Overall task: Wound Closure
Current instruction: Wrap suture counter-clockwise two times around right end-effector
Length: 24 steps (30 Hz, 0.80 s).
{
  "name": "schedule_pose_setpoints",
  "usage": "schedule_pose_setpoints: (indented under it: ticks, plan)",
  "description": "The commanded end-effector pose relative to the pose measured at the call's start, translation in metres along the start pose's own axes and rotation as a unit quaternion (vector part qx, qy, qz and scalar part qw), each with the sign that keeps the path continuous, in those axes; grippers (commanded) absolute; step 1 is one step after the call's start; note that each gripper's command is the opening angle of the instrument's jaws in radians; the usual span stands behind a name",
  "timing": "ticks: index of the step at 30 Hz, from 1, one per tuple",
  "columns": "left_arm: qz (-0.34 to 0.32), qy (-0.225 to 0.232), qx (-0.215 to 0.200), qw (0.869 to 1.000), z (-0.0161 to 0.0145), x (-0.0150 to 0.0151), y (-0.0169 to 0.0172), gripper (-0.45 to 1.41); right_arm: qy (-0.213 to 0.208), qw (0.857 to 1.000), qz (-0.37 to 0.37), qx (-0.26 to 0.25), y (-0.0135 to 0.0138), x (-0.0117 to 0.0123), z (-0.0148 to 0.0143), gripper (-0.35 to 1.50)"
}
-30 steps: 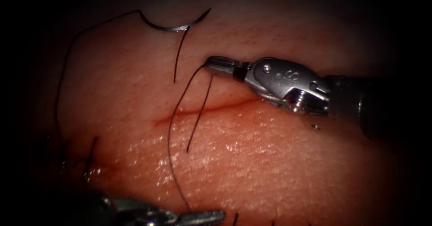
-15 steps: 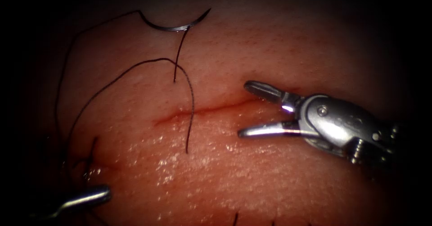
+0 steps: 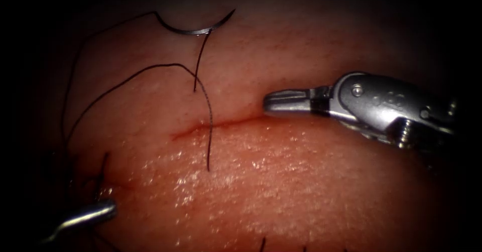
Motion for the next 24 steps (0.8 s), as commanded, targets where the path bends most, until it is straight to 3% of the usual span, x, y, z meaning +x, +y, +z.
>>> schedule_pose_setpoints:
  ticks: [1,9,13,20,24]
  plan:
    - [0.004,0.001,0.001,1.000,0.0007,-0.0001,0.0001,-0.45,0.007,1.000,-0.004,0.001,0.0011,-0.0005,0.0026,-0.35]
    - [0.010,0.003,0.001,1.000,0.0007,0.0002,-0.0002,-0.45,0.016,0.999,-0.015,0.036,0.0047,-0.0009,0.0096,-0.35]
    - [0.009,0.011,0.004,1.000,0.0006,0.0005,-0.0006,-0.45,0.013,0.997,-0.041,0.062,0.0040,-0.0038,0.0130,-0.35]
    - [-0.003,0.024,0.007,1.000,0.0003,0.0002,-0.0014,-0.45,0.021,0.996,-0.028,0.083,0.0028,-0.0068,0.0143,-0.35]
    - [-0.045,0.038,0.009,0.998,0.0009,-0.0009,-0.0018,-0.45,0.078,0.991,0.013,0.106,0.0020,-0.0070,0.0141,-0.35]
